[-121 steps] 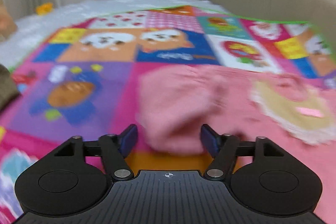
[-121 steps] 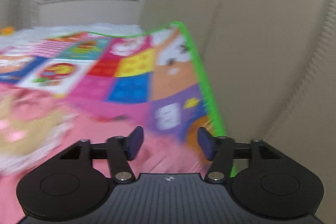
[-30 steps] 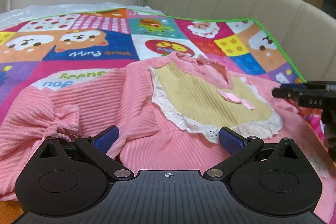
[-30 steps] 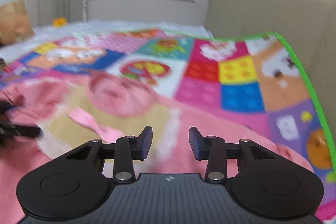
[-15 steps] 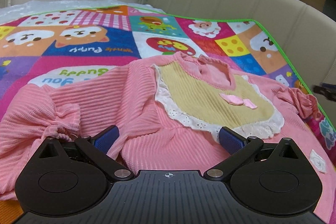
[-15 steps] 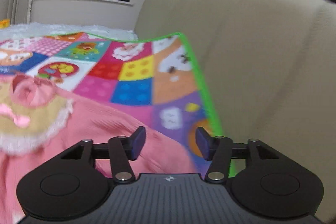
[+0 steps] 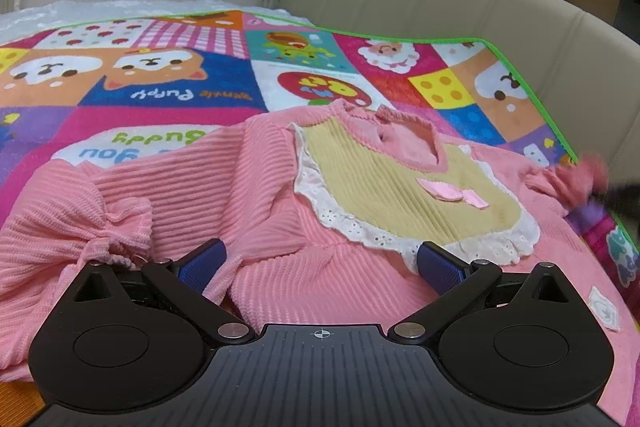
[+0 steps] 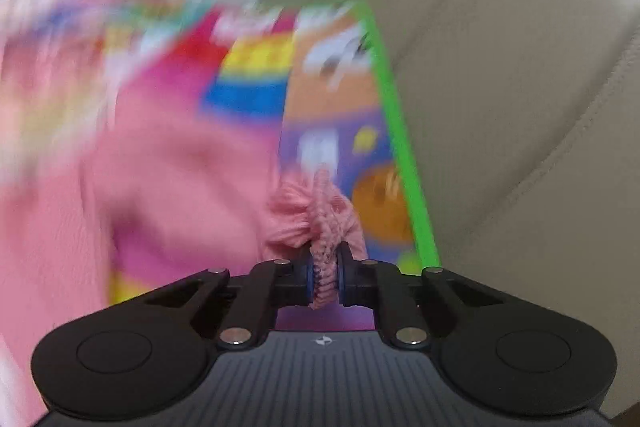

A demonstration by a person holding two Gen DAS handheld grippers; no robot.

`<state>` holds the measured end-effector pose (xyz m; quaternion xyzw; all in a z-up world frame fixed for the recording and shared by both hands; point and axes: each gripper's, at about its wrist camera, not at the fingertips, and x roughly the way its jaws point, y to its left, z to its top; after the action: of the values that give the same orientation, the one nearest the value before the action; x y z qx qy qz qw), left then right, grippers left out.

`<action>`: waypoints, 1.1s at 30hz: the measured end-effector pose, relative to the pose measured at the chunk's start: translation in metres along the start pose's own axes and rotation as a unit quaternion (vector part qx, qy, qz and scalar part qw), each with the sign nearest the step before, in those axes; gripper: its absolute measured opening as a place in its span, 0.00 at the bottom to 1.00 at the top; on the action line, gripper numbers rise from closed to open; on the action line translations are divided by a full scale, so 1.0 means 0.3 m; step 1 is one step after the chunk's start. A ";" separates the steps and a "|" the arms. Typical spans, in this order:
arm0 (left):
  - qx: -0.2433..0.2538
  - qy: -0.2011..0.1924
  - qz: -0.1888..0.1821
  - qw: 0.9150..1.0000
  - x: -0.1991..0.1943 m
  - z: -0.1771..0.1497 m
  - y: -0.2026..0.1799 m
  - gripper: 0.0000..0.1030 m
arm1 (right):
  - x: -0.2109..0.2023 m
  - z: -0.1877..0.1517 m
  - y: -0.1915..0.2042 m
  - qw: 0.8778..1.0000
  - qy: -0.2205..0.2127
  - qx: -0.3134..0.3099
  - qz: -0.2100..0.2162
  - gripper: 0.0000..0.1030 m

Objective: Fold clothes
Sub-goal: 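Grasp a sleeve cuff with the right gripper and fold it across the bib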

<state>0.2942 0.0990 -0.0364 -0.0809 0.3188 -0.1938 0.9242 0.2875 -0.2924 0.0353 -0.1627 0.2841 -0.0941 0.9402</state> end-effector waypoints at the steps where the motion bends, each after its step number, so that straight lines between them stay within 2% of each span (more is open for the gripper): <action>1: 0.000 0.000 0.000 1.000 0.000 0.000 0.000 1.00 | -0.030 0.063 -0.007 1.000 -0.022 0.021 0.009 0.10; 4: 0.011 -0.007 -0.007 1.000 -0.018 0.000 -0.019 1.00 | -0.172 0.294 0.011 0.991 -0.115 0.040 0.052 0.09; 8: 0.042 -0.032 -0.047 0.998 -0.086 0.003 -0.084 1.00 | -0.266 0.507 0.113 0.978 -0.154 0.036 0.134 0.09; 9: 0.049 -0.038 -0.056 0.996 -0.102 0.004 -0.100 1.00 | -0.270 0.537 0.158 0.976 -0.152 0.028 0.155 0.09; 12: 0.080 -0.054 -0.145 0.985 -0.165 -0.010 -0.187 1.00 | -0.258 0.558 0.308 0.972 -0.129 -0.005 0.195 0.09; 14: 0.099 -0.044 -0.186 0.976 -0.168 -0.032 -0.232 1.00 | -0.248 0.564 0.407 0.969 -0.113 -0.028 0.218 0.11; 16: 0.122 -0.026 -0.178 0.976 -0.147 -0.055 -0.266 1.00 | -0.245 0.568 0.489 0.964 -0.099 -0.045 0.243 0.12; 18: 0.144 -0.007 -0.167 0.975 -0.126 -0.078 -0.300 1.00 | -0.264 0.563 0.520 0.956 -0.093 -0.042 0.276 0.18; 20: 0.153 -0.004 -0.160 0.975 -0.124 -0.083 -0.312 1.00 | -0.282 0.559 0.551 0.946 -0.087 -0.039 0.309 0.25; 22: 0.157 -0.004 -0.165 0.974 -0.126 -0.085 -0.323 1.00 | -0.298 0.556 0.578 0.938 -0.082 -0.040 0.333 0.27; 25: 0.158 -0.002 -0.166 0.973 -0.124 -0.084 -0.330 1.00 | -0.307 0.552 0.601 0.940 -0.081 -0.061 0.326 0.35; 28: 0.151 0.003 -0.147 0.977 -0.114 -0.076 -0.303 1.00 | -0.271 0.539 0.621 0.951 -0.071 -0.085 0.289 0.61; 31: 0.145 0.008 -0.128 0.981 -0.105 -0.069 -0.275 1.00 | -0.226 0.502 0.604 0.961 -0.035 -0.097 0.258 0.64; 33: 0.140 0.011 -0.115 0.983 -0.098 -0.064 -0.257 1.00 | -0.222 0.463 0.572 0.962 -0.032 -0.104 0.250 0.69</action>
<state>0.2375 0.0404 -0.0139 0.0155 0.2872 -0.3422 0.8945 0.3259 -0.0799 0.1162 -0.1866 0.2936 0.1789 0.9203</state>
